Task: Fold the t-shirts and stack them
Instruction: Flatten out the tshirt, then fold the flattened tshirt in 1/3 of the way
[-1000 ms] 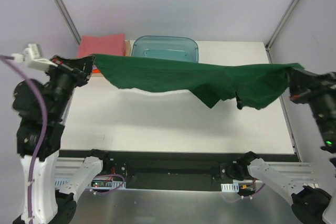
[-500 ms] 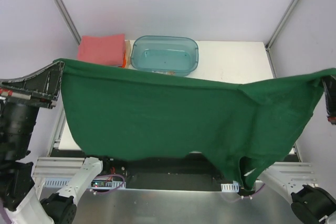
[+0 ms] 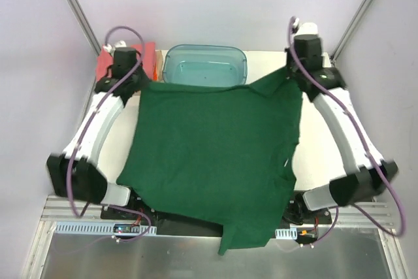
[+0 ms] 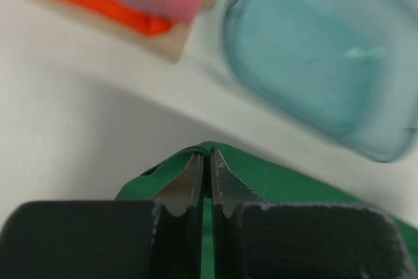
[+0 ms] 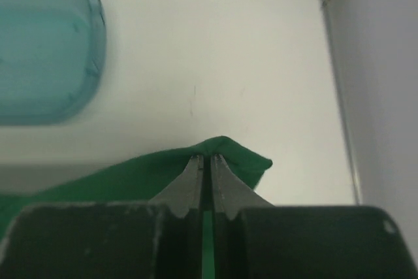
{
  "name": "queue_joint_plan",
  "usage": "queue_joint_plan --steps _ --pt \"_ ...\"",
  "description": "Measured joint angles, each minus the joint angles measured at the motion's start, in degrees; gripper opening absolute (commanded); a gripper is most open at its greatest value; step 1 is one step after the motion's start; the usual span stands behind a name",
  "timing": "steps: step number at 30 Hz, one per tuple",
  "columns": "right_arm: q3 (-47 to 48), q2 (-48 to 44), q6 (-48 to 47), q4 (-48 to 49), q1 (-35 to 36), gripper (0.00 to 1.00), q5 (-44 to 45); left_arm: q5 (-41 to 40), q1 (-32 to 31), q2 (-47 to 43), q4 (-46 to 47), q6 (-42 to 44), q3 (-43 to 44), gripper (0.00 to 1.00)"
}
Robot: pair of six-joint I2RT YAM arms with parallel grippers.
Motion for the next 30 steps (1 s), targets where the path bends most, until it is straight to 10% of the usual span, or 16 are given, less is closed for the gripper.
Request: queue_joint_plan --steps 12,30 --pt "-11.34 22.05 7.98 7.39 -3.52 0.01 -10.95 3.89 3.69 32.98 6.10 0.00 0.55 0.00" --pt "-22.12 8.92 11.56 2.86 -3.50 0.01 -14.19 6.64 5.33 26.45 7.63 -0.02 -5.92 0.00"
